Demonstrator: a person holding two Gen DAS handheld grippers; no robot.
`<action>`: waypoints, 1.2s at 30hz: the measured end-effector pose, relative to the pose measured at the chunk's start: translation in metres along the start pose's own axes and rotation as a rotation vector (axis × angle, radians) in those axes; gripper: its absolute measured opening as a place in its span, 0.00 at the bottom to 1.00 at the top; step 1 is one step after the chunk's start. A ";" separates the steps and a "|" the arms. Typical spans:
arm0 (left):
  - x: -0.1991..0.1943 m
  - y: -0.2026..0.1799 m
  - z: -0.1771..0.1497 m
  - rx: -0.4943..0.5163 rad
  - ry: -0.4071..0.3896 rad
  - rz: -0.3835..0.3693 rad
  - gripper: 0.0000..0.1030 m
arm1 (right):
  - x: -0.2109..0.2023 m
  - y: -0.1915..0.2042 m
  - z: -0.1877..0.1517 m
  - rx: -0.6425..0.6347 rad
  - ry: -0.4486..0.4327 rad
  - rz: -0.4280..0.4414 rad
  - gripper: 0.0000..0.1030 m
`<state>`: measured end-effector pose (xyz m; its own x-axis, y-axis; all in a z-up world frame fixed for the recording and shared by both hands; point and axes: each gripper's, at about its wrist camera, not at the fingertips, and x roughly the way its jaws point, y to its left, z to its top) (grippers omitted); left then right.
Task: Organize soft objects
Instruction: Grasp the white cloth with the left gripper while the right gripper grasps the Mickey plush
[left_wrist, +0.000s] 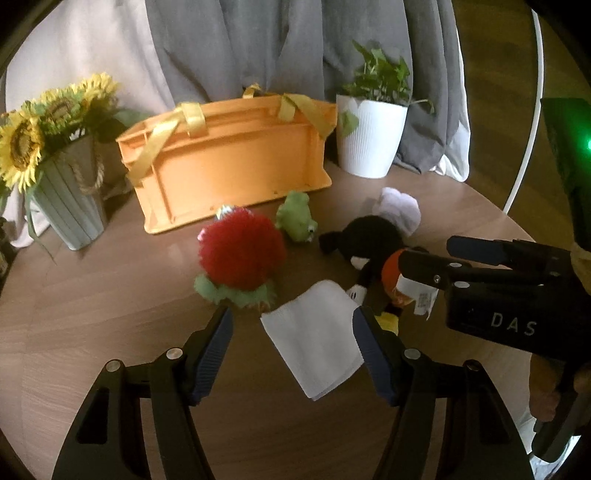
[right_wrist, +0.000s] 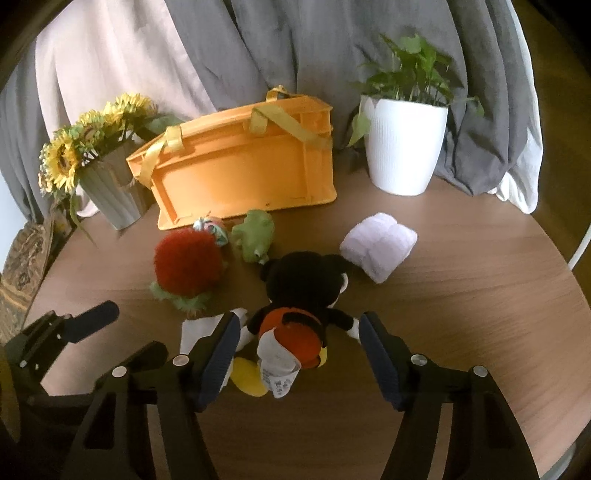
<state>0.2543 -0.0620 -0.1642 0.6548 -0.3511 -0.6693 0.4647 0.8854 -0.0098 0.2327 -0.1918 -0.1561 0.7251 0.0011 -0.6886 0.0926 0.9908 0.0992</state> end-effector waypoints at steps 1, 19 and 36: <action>0.003 0.000 -0.001 -0.002 0.005 -0.008 0.64 | 0.002 0.000 -0.001 -0.001 0.003 0.002 0.63; 0.048 -0.004 -0.014 -0.024 0.106 -0.057 0.58 | 0.031 -0.004 -0.008 -0.014 0.061 0.039 0.54; 0.051 -0.003 -0.014 -0.070 0.133 -0.038 0.09 | 0.042 -0.008 -0.010 -0.020 0.101 0.086 0.41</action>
<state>0.2776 -0.0780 -0.2085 0.5505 -0.3450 -0.7602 0.4419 0.8930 -0.0853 0.2550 -0.1978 -0.1929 0.6574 0.0992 -0.7470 0.0181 0.9889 0.1473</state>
